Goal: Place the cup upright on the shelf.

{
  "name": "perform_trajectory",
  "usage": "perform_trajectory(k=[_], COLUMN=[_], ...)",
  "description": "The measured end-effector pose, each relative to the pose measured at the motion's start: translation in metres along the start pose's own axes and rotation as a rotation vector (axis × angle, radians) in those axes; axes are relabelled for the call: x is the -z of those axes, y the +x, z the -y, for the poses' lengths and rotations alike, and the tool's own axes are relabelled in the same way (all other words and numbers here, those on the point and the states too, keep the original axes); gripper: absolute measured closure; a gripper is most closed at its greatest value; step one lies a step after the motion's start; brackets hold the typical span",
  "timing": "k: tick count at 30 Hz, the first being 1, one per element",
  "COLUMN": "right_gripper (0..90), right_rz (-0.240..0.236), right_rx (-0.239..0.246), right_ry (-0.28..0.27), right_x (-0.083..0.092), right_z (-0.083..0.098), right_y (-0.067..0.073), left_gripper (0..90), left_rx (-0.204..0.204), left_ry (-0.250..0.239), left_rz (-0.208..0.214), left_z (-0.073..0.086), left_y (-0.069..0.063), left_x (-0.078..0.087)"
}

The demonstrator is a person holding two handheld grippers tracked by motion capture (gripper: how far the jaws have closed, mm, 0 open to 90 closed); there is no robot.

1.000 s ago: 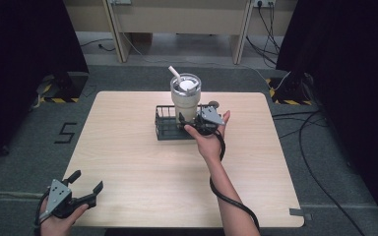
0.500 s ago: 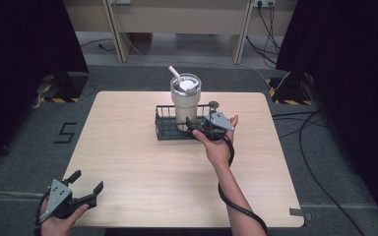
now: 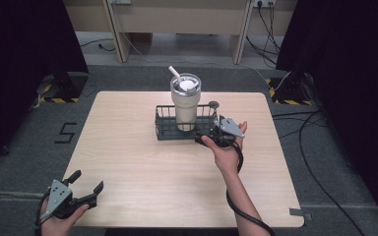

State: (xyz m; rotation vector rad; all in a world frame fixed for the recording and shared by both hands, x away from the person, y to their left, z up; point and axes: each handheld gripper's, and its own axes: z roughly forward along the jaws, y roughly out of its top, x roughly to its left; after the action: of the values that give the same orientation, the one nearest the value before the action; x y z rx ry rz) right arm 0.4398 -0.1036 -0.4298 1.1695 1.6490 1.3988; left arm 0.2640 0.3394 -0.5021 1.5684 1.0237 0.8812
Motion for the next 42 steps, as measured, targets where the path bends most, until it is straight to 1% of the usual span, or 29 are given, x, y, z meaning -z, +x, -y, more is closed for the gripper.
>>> perform_trajectory(k=[5, 7, 24, 26, 30, 31, 34, 40, 42], right_gripper=[5.1, 5.3, 6.1, 6.1, 6.4, 6.4, 6.6, 6.8, 6.8], right_rz=[0.012, 0.014, 0.050, 0.059, 0.075, 0.075, 0.090, 0.111, 0.114], right_rx=[-0.005, -0.007, -0.008, -0.008, -0.014, -0.014, -0.019, -0.026, -0.028], right_ry=[-0.001, 0.000, 0.007, 0.009, 0.008, 0.008, 0.012, 0.020, 0.020], right_x=[0.009, 0.010, 0.038, 0.046, 0.054, 0.054, 0.063, 0.076, 0.078], right_z=[0.001, 0.001, 0.011, 0.014, 0.018, 0.018, 0.024, 0.032, 0.032], right_y=[-0.007, -0.008, -0.027, -0.032, -0.039, -0.039, -0.046, -0.055, -0.056], left_gripper=[11.0, 11.0, 11.0, 11.0, 11.0, 11.0, 11.0, 11.0, 11.0], left_rx=[0.000, -0.001, -0.002, -0.001, -0.001, -0.002, -0.003, -0.005, -0.005], left_ry=[0.000, -0.001, -0.003, -0.004, -0.007, -0.007, -0.008, -0.008, -0.008], left_rz=[0.000, -0.001, -0.005, -0.005, -0.007, -0.006, -0.008, -0.010, -0.011], left_z=[0.000, 0.000, 0.000, 0.000, -0.001, -0.001, -0.001, -0.001, -0.001], left_y=[-0.001, -0.001, -0.001, -0.001, -0.002, -0.002, -0.002, -0.002, -0.002], left_x=[0.000, 0.000, 0.000, 0.000, 0.000, 0.000, 0.000, 0.000, 0.000])
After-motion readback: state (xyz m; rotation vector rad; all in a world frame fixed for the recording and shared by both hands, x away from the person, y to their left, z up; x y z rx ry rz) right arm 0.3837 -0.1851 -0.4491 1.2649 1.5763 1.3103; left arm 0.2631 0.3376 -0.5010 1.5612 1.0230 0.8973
